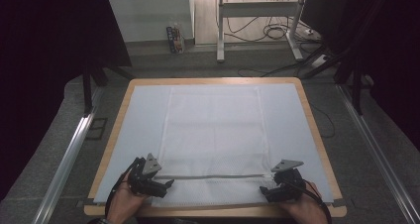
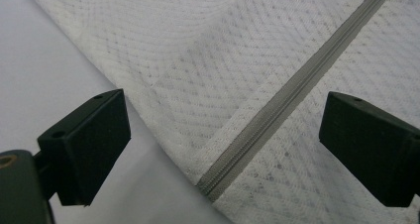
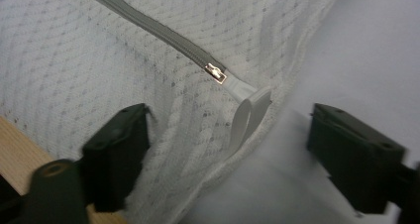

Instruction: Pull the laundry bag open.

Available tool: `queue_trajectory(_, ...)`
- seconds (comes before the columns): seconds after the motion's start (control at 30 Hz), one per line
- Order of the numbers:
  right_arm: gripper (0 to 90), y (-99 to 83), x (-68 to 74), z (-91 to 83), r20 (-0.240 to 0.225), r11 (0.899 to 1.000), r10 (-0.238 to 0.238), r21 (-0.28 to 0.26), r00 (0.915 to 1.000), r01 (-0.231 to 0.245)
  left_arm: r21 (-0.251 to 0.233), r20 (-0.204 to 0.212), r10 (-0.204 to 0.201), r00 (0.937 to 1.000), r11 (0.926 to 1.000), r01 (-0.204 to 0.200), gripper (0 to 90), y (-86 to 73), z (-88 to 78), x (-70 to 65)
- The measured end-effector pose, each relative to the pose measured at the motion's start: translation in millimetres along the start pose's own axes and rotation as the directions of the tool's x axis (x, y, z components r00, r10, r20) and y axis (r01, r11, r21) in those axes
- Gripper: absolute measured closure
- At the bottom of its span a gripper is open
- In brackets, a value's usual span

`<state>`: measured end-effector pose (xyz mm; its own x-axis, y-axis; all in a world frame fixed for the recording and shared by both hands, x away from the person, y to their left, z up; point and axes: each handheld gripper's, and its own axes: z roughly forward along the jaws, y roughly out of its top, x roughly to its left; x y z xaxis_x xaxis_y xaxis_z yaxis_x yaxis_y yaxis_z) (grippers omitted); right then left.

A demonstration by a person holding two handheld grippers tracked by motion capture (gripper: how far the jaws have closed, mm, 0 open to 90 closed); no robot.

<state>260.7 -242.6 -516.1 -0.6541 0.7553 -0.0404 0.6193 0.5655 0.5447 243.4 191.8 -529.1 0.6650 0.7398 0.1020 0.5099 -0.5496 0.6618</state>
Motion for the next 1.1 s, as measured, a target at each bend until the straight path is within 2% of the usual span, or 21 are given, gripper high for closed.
queue_trajectory(0.13, 27.3, 1.5, 1.5, -1.7, 0.007, 1.000, 0.015, 0.013, 0.9999, -0.015, 0.001, -0.002, 0.005, 1.0000, 1.0000, -0.005, 5.5, 0.2, -0.7, 0.1)
queue_trajectory(0.4, 50.5, 2.8, 15.8, -6.5, 0.036, 0.999, 0.040, 0.023, 0.9986, -0.040, -0.003, -0.006, 0.007, 1.0000, 1.0000, -0.008, 5.5, 0.2, -1.0, -0.1)
queue_trajectory(0.47, 53.5, 2.1, 18.1, -7.2, 0.037, 0.998, 0.055, 0.020, 0.9978, -0.055, -0.003, -0.008, 0.009, 0.9999, 1.0000, -0.009, 5.5, 0.2, -1.2, -0.3)
queue_trajectory(0.5, 54.6, 1.9, 18.0, -7.4, 0.033, 0.998, 0.061, 0.019, 0.9976, -0.061, -0.004, -0.008, 0.010, 0.9999, 0.9999, -0.010, 5.5, 0.2, -1.3, -0.3)
queue_trajectory(0.57, 62.8, 1.5, 17.2, -8.4, 0.036, 0.998, 0.064, 0.015, 0.9973, -0.065, -0.003, -0.007, 0.011, 0.9999, 0.9999, -0.011, 5.5, 0.2, -1.1, -0.3)
queue_trajectory(0.67, 73.4, -0.9, 11.5, -9.6, 0.013, 0.996, 0.085, -0.003, 0.9963, -0.085, -0.002, -0.007, 0.014, 0.9999, 0.9999, -0.014, 5.5, 0.4, -1.0, -0.8)
queue_trajectory(0.73, 82.2, -1.7, 9.0, -10.1, 0.006, 0.997, 0.079, -0.009, 0.9969, -0.079, -0.004, -0.008, 0.014, 0.9999, 0.9999, -0.014, 5.6, 0.7, -1.0, -1.0)
queue_trajectory(0.8, 85.7, -2.2, 7.4, -10.3, -0.020, 0.997, 0.076, -0.013, 0.9969, -0.076, -0.005, -0.006, 0.015, 0.9999, 0.9999, -0.015, 5.6, 1.0, -0.9, -1.1)
queue_trajectory(0.97, 87.1, -2.1, 8.3, -12.1, -0.018, 0.999, 0.025, -0.036, 0.9995, -0.025, -0.013, 0.004, 0.011, 0.9999, 0.9999, -0.011, 5.8, 3.2, -1.9, -2.4)
queue_trajectory(1.1, 87.2, -0.3, 10.5, -17.4, 0.007, 0.996, -0.021, -0.092, 0.9997, 0.022, -0.022, 0.028, 0.007, 0.9996, 0.9997, -0.006, 5.7, 6.6, -1.9, -3.9)
